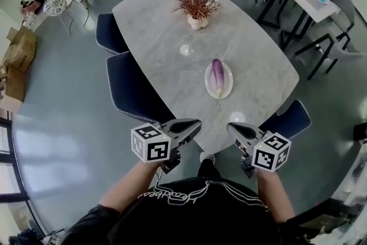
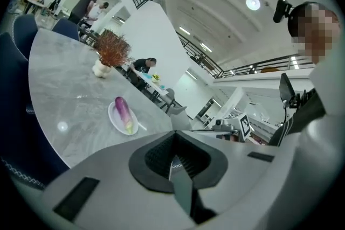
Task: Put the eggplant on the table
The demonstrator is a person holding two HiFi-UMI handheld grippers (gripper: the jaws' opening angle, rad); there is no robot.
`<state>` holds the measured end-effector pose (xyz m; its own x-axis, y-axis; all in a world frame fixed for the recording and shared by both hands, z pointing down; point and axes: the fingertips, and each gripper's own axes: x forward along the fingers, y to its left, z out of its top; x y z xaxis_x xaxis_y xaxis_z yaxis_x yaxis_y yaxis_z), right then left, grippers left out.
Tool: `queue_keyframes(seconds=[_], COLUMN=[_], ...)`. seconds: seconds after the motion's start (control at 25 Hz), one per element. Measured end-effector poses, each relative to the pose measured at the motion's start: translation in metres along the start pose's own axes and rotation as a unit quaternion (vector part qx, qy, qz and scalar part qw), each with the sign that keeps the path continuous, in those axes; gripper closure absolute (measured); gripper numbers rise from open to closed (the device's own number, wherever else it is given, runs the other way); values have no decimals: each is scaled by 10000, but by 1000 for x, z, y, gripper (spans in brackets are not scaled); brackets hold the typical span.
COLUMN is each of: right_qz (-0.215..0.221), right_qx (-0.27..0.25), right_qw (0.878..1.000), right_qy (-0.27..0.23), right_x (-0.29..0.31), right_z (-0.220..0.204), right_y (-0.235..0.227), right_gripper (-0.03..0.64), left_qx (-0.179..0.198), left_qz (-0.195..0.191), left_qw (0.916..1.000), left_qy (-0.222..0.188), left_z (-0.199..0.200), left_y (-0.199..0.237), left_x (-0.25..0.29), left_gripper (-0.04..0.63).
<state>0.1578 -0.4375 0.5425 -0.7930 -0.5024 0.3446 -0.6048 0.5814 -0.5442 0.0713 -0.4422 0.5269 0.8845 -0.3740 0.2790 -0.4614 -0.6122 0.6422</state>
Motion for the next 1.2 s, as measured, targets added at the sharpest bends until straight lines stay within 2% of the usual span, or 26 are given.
queue_keyframes(seconds=[0.16,0.36,0.64,0.84,1.04,1.2], right_qz=[56,160,278,306,328,407], right_qx=[-151,-397,-651,-619,-567,-617], right_qw=[9997,9978,9947,9947,9942,9933], right_qy=[-183,-502,-741,-756,-855,-885], right_x=[-21,-45,-91,-112,-128,-134], right_z=[-14,-24,-57,-89,-100,-105], right_y=[50,118,208,245,272,294], right_gripper=[612,612,612,612,612,612], left_qx=[3,270,709,718,1045,1168], left_qz=[-56,-194,-600,-846,-821,-862], left_qw=[9999,9992,9953,9933,9900,9878], left_qy=[-137,-234,-280,-317,-479,-559], left_z=[-21,-42,-79,-104,-110,-117], left_y=[-38,-91,-170,-206,-236,-256], left_x=[-37,-88,-139,-164,-191,-210], left_gripper=[588,588,588,588,588,588])
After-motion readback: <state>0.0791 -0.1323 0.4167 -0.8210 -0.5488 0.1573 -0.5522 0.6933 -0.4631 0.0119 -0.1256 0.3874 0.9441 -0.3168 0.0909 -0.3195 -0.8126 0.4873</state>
